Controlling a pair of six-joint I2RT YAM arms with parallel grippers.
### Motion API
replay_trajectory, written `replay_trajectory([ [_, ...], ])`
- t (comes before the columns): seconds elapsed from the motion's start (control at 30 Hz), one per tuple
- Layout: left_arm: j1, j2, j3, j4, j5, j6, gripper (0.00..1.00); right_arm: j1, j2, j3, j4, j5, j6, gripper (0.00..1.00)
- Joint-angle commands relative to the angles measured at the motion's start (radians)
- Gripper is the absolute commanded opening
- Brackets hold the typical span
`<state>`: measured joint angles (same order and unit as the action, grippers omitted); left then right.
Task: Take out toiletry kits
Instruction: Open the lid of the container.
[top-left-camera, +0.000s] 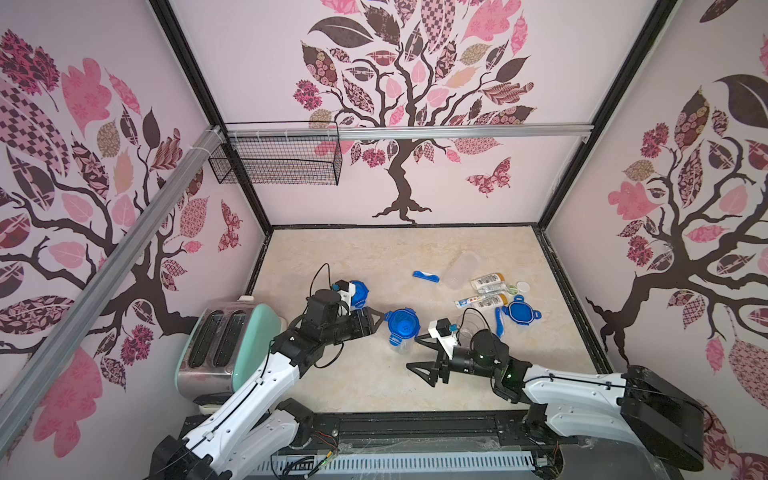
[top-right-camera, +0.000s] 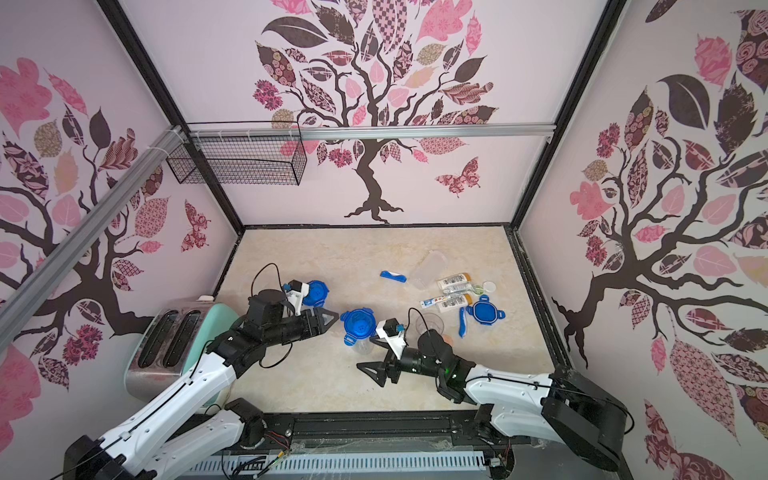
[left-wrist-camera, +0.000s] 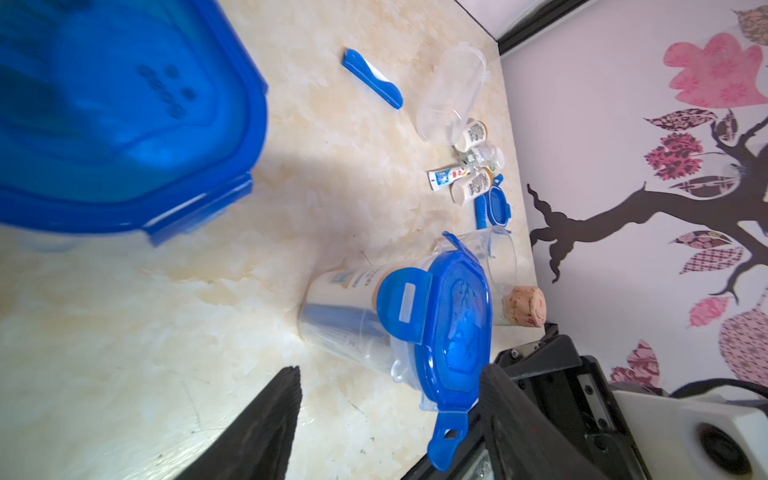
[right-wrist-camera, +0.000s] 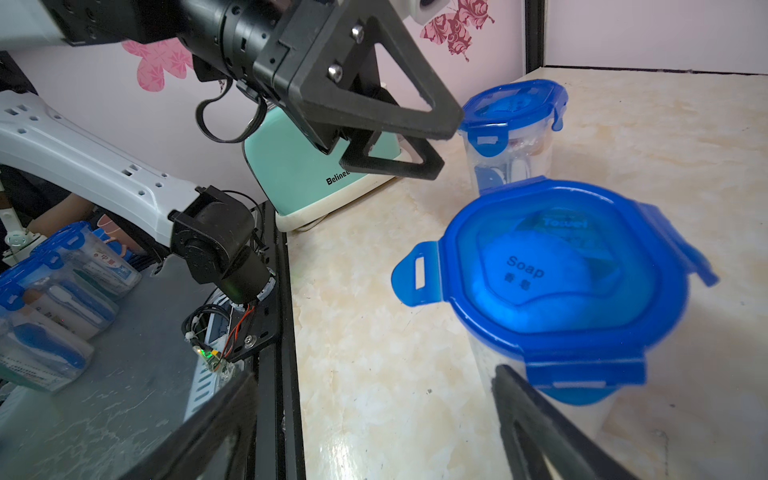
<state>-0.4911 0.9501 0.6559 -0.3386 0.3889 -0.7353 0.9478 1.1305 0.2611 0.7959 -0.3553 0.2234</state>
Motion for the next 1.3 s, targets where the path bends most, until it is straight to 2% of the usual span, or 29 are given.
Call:
replay_trajectory([
  [0.0,0.002,0.041,-0.014,0.132,0.112,-0.037,0.70,0.000,0.011,0.022,0.003,-0.010,-0.010,0.91],
  [0.17,0.003,0.097,-0.039,0.234,0.154,-0.070,0.67,0.000,0.018,0.025,0.003,-0.016,-0.010,0.91],
  [0.47,0.003,0.181,-0.046,0.315,0.177,-0.083,0.60,0.000,0.023,0.029,0.002,-0.024,-0.007,0.91],
  [0.77,0.002,0.207,-0.039,0.316,0.155,-0.063,0.43,0.001,0.032,0.031,0.003,-0.031,-0.007,0.91],
  [1.27,0.003,0.160,-0.033,0.243,0.090,-0.023,0.27,0.000,0.048,0.037,0.002,-0.040,-0.004,0.91],
])
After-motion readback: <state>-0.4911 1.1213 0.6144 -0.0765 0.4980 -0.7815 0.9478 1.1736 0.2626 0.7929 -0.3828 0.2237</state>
